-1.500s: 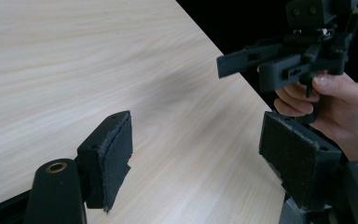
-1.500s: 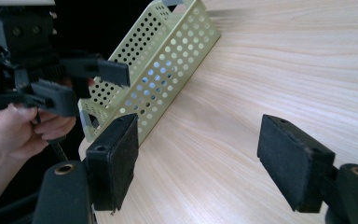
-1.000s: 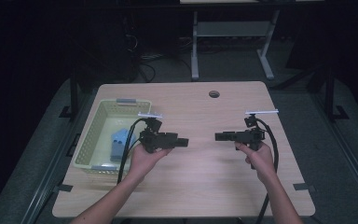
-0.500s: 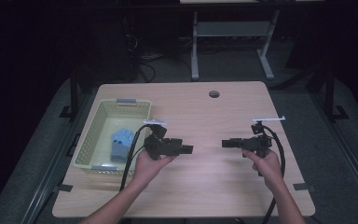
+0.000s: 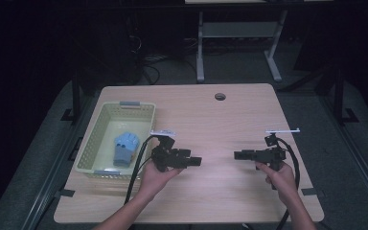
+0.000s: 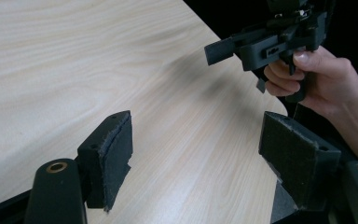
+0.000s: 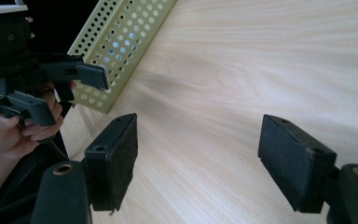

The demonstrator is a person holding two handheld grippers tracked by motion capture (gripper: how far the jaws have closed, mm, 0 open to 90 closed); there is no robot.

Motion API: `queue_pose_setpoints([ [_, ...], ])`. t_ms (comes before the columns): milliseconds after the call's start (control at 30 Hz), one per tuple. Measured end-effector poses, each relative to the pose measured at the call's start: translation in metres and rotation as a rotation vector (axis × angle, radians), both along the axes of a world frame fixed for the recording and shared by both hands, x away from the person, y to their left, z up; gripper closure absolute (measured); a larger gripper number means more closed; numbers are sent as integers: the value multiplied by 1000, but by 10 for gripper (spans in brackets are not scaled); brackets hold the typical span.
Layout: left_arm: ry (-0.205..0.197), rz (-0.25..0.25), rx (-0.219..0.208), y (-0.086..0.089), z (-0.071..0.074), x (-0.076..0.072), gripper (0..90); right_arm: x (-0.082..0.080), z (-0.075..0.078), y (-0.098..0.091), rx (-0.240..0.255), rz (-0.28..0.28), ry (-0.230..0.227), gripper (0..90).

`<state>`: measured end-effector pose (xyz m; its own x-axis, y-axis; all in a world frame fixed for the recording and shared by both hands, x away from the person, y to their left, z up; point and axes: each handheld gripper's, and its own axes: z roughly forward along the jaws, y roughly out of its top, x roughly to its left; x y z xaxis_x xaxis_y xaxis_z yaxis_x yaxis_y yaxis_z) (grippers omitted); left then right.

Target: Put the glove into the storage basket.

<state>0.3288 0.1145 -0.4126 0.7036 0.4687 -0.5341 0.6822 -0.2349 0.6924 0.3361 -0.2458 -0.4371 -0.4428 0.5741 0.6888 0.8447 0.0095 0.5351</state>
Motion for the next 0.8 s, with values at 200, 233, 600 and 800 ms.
queue_pose_setpoints([
  [200,-6,-12,7,-2,-8,-8,257,-8,-4,-5,0,-3,3,282],
  [233,-6,-13,11,-2,-9,-10,257,-10,-5,-5,6,-6,10,282],
  [600,-21,-20,-31,4,-21,-33,258,-33,-15,-4,1,11,4,279],
  [800,-33,-30,-32,7,-33,-46,257,-42,-20,0,8,44,0,279],
])
